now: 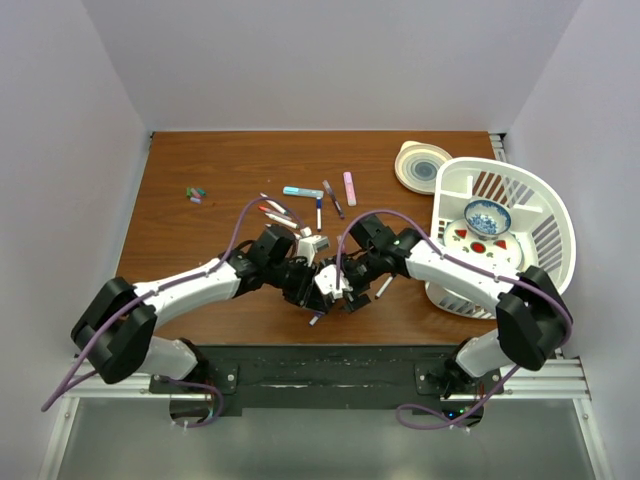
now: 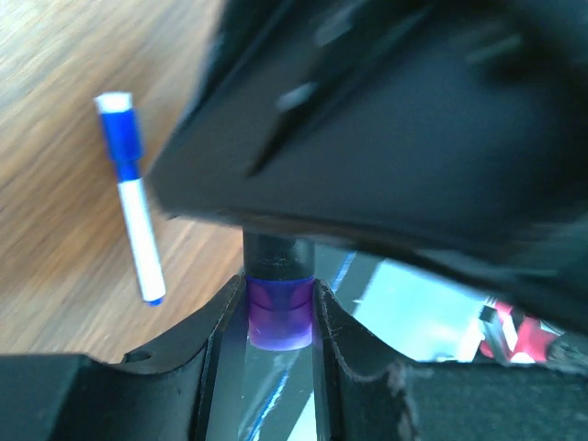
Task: Open the pen caps
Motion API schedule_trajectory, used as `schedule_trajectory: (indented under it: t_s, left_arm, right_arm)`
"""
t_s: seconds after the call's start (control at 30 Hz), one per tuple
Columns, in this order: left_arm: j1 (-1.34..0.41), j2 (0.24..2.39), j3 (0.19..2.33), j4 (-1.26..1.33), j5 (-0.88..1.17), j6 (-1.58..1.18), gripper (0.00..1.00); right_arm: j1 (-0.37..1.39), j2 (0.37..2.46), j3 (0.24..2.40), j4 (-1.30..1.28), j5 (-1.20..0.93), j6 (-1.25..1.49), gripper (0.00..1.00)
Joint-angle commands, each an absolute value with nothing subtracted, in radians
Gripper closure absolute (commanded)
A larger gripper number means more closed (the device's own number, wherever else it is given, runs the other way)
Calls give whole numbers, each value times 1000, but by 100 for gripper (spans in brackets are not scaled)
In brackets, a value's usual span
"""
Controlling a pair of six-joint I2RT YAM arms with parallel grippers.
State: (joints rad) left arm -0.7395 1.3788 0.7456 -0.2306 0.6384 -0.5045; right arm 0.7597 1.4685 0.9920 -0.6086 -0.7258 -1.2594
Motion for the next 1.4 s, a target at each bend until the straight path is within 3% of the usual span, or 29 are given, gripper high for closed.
schedule_trajectory:
  t_s: [0.0, 0.1, 0.2, 0.23, 0.27, 0.3, 0.37, 0.4, 0.5, 0.57, 0.7, 1.1, 1.27, 1.37]
  left_arm:
    - [-710, 1322, 723, -103, 807, -538, 100]
    - [-687, 1301, 712, -81, 833, -551, 100]
    - [-652, 1279, 698, -75, 845, -560, 100]
    - [-617, 1269, 687, -58, 850, -567, 100]
    - [-597, 1240, 677, -49, 851, -575, 97]
    - [-572, 1218, 657, -41, 850, -589, 85]
    - [-506, 1142, 638, -31, 821, -597, 66]
    - [-490, 1112, 635, -35, 771, -597, 48]
    - [-433, 994, 637, -58, 596, -600, 24]
    - [-428, 915, 615, -45, 487, -633, 13]
    - [-423, 828, 532, 144, 347, -729, 12]
    - [-414, 818, 575, -250, -86, -744, 14]
    - [-414, 752, 581, -386, -213, -854, 14]
    - [-414, 746, 565, -454, -207, -905, 14]
  right_arm:
    - [782, 1488, 988, -600, -695, -1299, 28]
    - [796, 1496, 991, -603, -684, -1299, 39]
    - [808, 1497, 1005, -620, -678, -1304, 64]
    - [808, 1497, 1008, -623, -680, -1304, 85]
    - [810, 1496, 1015, -624, -680, -1293, 97]
    - [810, 1493, 1020, -623, -681, -1286, 100]
    - [810, 1482, 1028, -612, -683, -1238, 100]
    - [808, 1477, 1031, -586, -683, -1211, 100]
    - [793, 1473, 1060, -517, -713, -1022, 100]
    - [781, 1482, 1097, -479, -733, -849, 100]
    - [773, 1494, 1097, -395, -763, -735, 100]
    - [709, 1577, 1072, -152, -499, -405, 100]
    - [710, 1695, 1143, -141, -394, -209, 100]
    - [751, 1822, 1267, -262, -341, -181, 100]
